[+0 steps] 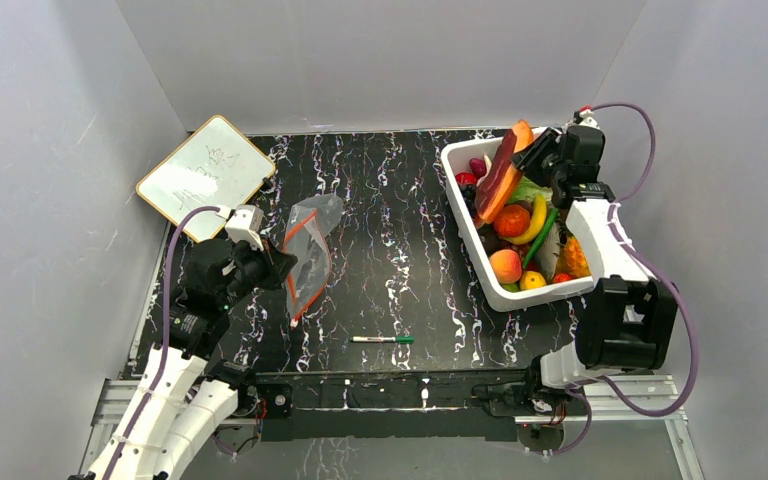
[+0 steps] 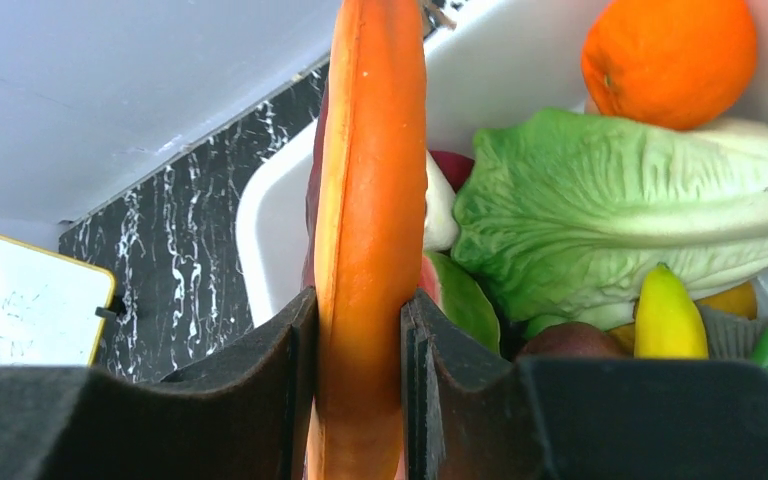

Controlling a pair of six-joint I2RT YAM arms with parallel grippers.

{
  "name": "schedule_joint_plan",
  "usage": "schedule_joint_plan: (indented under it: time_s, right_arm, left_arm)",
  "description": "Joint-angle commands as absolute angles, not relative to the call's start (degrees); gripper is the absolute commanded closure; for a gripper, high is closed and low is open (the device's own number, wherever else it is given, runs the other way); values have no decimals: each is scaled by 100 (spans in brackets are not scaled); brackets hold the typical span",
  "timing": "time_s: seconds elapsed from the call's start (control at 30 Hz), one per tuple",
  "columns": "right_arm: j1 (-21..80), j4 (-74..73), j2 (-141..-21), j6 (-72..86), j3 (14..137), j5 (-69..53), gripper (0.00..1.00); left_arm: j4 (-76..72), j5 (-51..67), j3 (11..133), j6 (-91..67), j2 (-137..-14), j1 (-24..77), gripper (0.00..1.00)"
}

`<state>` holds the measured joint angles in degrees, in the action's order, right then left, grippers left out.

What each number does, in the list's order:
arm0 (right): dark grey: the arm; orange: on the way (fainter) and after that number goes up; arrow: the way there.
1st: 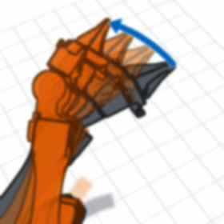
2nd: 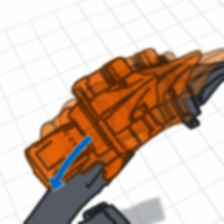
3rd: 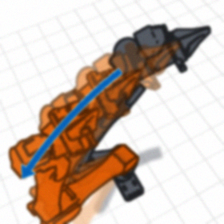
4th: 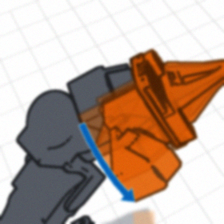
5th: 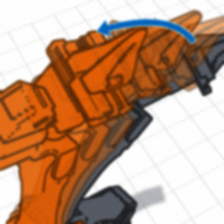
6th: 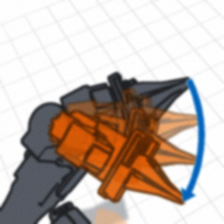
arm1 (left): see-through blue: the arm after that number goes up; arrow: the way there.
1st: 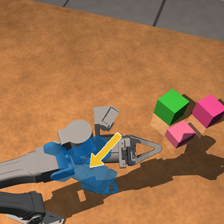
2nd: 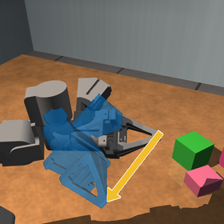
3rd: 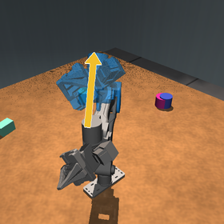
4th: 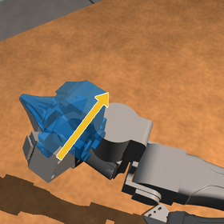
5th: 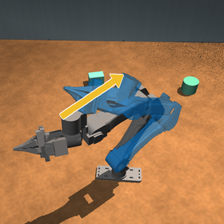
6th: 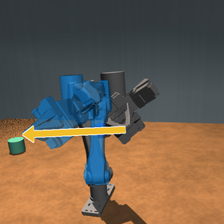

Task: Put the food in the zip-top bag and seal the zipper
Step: Pick up the fake bread from the bin, then place the fake bread in the zipper food storage bag.

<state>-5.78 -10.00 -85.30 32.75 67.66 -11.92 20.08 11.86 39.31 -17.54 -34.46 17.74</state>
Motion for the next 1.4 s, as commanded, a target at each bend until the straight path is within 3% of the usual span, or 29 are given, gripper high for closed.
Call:
schedule_joint_plan:
  time_s: [0.0, 0.4, 0.8, 1.07, 1.37]
  right_arm:
    - [-577, -309, -7935, 2868, 6721, -1379, 100]
    - [535, -10, -7020, 2263, 6849, -1834, 100]
    - [1954, -894, -6710, 2764, 7124, -2101, 100]
    - [2539, -1073, -6425, 3118, 6666, -2697, 100]
    - [3273, -1037, -6508, 3531, 6018, -3046, 100]
  left_arm:
    - [1859, 1331, 3881, -1723, -3401, 1750, 100]
    - [1678, 1463, 3795, -1841, -3402, 1756, 100]
    - [781, 924, 4175, -1229, -3559, 1751, 100]
    - [290, 130, 4674, 94, -4098, 1755, 100]
    - [282, 319, 4169, -116, -4572, 1751, 100]
